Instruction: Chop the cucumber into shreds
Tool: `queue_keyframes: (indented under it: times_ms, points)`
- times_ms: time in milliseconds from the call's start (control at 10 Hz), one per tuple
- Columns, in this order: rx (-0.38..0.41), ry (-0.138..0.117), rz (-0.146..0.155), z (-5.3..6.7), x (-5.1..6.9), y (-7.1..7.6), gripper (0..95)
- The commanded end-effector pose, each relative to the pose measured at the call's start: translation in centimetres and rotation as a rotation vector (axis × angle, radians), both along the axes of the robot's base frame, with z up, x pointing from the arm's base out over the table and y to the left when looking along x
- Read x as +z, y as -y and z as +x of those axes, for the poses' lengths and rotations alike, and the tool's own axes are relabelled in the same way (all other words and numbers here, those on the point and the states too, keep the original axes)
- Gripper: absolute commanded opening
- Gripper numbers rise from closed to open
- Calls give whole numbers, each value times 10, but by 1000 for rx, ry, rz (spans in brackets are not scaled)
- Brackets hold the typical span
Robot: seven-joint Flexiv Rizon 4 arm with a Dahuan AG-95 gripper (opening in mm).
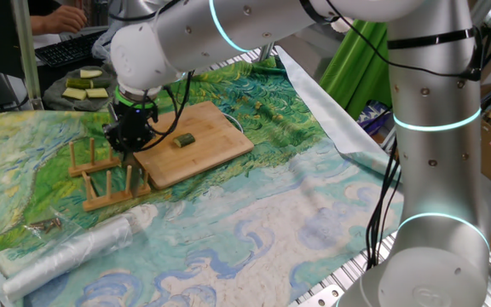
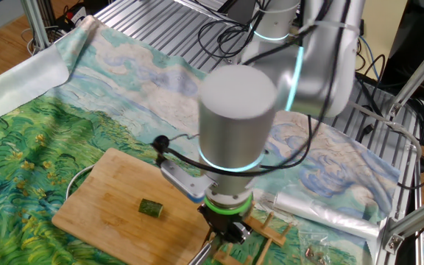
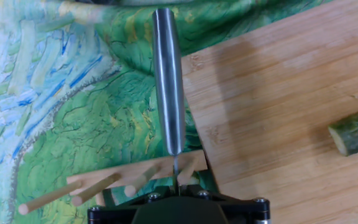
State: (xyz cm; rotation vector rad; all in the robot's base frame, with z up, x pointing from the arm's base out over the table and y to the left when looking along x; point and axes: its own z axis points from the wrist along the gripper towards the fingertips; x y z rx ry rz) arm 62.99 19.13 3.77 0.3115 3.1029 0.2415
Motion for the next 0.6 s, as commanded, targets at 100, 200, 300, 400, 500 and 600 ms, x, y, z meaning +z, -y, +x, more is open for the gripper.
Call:
queue_keyframes:
  times_ms: [100,200,300,400,500,600]
  points:
    - [-3,0,-12,0,2,-3,0]
    - [-9,-1,-16,0,3,-4,0]
    - [-23,-3,-22,0,7,-8,0]
    - [-33,-5,-26,0,11,-10,0]
    - [-48,-7,-42,0,17,-15,0]
    - [-56,-11,-73,-1,24,-20,0]
